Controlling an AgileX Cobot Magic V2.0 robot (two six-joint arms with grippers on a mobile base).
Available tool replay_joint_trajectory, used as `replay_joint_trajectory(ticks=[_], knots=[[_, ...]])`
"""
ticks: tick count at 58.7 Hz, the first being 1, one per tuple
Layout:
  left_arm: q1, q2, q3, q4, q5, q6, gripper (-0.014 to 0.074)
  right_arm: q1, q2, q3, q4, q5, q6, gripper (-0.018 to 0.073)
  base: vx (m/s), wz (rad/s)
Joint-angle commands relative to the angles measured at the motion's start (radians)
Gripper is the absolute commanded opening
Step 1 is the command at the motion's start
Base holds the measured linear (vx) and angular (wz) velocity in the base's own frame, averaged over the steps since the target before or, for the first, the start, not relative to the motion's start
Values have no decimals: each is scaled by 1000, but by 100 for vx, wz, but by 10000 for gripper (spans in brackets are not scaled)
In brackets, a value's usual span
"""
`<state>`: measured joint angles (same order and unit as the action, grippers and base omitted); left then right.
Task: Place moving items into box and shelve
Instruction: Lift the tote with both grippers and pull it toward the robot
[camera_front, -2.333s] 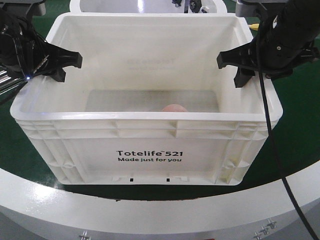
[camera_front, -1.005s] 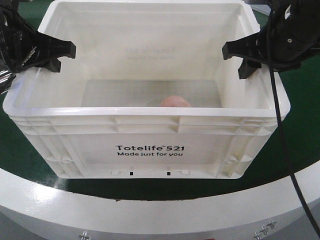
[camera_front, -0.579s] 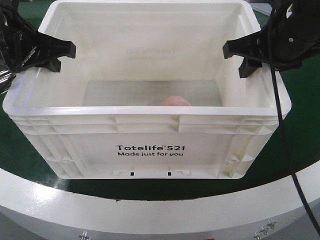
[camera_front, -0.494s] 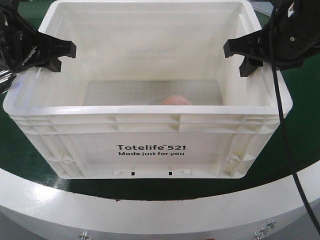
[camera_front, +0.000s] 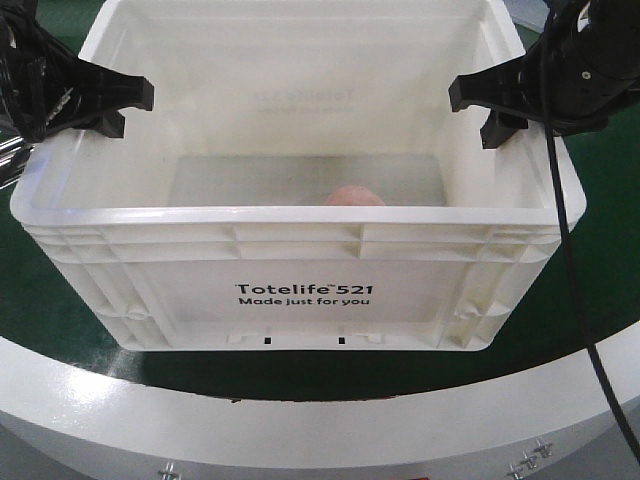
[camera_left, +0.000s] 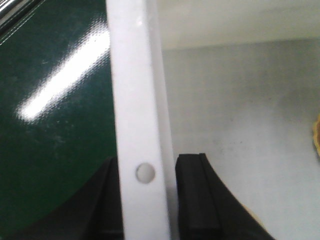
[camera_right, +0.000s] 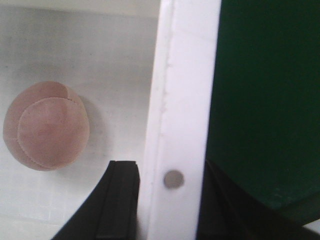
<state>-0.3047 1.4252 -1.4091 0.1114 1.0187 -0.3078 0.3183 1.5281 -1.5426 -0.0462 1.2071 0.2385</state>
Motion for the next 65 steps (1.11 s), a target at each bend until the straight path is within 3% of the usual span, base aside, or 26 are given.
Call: replay_joint_trajectory(ticks=[1, 65], knots=[[5, -75, -38, 49, -146, -10, -1, -9, -64, -37, -57, -73, -16, -8, 0, 0], [5, -84, -38, 49, -137, -9, -1, -9, -64, -37, -53, -94, -16, -8, 0, 0]])
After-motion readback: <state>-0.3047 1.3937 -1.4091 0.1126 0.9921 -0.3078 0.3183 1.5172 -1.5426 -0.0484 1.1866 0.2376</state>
